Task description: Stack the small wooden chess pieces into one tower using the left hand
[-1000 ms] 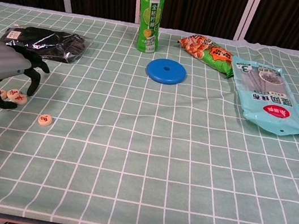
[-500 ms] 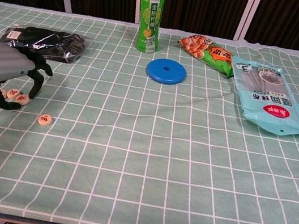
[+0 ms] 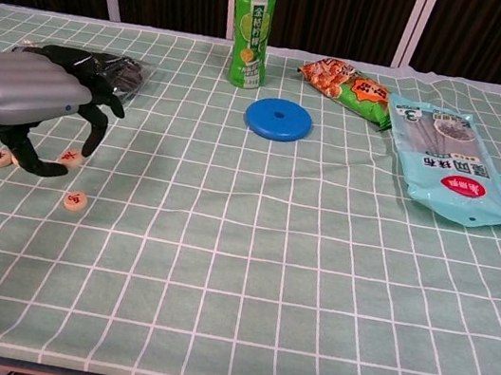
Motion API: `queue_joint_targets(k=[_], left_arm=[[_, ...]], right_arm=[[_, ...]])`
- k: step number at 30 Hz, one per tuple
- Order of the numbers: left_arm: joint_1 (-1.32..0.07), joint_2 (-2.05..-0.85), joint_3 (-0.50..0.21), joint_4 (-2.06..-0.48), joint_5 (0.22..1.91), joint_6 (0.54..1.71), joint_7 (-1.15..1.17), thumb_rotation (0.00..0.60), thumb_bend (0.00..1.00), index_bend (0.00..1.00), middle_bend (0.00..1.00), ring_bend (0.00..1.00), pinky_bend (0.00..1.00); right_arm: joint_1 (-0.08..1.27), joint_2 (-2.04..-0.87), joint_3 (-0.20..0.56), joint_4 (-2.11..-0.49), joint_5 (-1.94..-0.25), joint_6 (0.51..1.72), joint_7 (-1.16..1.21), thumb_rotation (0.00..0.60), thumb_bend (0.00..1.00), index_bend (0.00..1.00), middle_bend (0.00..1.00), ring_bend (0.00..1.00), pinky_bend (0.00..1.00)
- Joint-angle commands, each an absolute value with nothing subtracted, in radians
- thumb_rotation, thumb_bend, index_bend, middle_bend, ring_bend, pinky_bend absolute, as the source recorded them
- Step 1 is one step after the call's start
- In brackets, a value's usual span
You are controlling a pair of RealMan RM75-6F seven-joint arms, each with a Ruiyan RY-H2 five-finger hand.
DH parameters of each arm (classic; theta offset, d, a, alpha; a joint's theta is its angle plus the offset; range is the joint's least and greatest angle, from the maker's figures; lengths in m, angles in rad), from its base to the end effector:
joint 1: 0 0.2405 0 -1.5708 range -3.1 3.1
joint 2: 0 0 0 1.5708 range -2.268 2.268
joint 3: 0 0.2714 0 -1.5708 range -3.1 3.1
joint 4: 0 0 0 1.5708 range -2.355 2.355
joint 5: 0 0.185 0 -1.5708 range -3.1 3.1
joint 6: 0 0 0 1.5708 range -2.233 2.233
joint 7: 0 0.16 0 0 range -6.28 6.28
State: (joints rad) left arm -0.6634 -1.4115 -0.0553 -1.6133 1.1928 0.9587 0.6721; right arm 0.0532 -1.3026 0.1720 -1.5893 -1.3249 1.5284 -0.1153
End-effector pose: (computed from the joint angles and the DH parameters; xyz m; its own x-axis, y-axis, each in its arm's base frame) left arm -0.1892 0.3216 0.0212 0.7620 0.1791 0.6223 0.6147 -0.5026 -0.6079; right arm -0.3287 -0.2035 0.1645 0.3367 0.1204 0.9339 -0.9295 0.2011 0.3092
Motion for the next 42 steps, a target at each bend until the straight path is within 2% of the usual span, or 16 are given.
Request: queue_joint_targets(k=[1, 12, 30, 42], left_arm=[[-0.686, -1.410, -0.055, -1.664, 1.189, 0.954, 0.723, 0.600, 0.29, 0.52, 0.14, 0.00, 0.08], [-0.694, -1.420, -0.007, -1.739, 1.116, 0.969, 0.856, 0.600, 0.29, 0.52, 0.14, 0.00, 0.08], [-0.690, -1.433, 0.029, -1.683, 1.104, 0.992, 0.856, 0.600, 0.29, 0.52, 0.15, 0.00, 0.08], [-0.694, -1.451, 0.027, -1.642, 1.127, 0.992, 0.813, 0.600, 0.29, 0.52, 0.15, 0.00, 0.08]], right_arm=[[0.053, -1.302, 0.173, -1.589, -1.323, 1.528, -0.116, 0.600, 0.25, 0.06, 0.00, 0.02, 0.00], [0.054, -1.302, 0.176, -1.586, -1.319, 1.527, -0.114, 0.600, 0.25, 0.06, 0.00, 0.02, 0.00], [0.057, -1.311, 0.177, -1.579, -1.311, 1.520, -0.120, 0.600, 0.25, 0.06, 0.00, 0.02, 0.00], [0.058, -1.314, 0.176, -1.578, -1.307, 1.518, -0.127, 0.600, 0.25, 0.06, 0.00, 0.02, 0.00]])
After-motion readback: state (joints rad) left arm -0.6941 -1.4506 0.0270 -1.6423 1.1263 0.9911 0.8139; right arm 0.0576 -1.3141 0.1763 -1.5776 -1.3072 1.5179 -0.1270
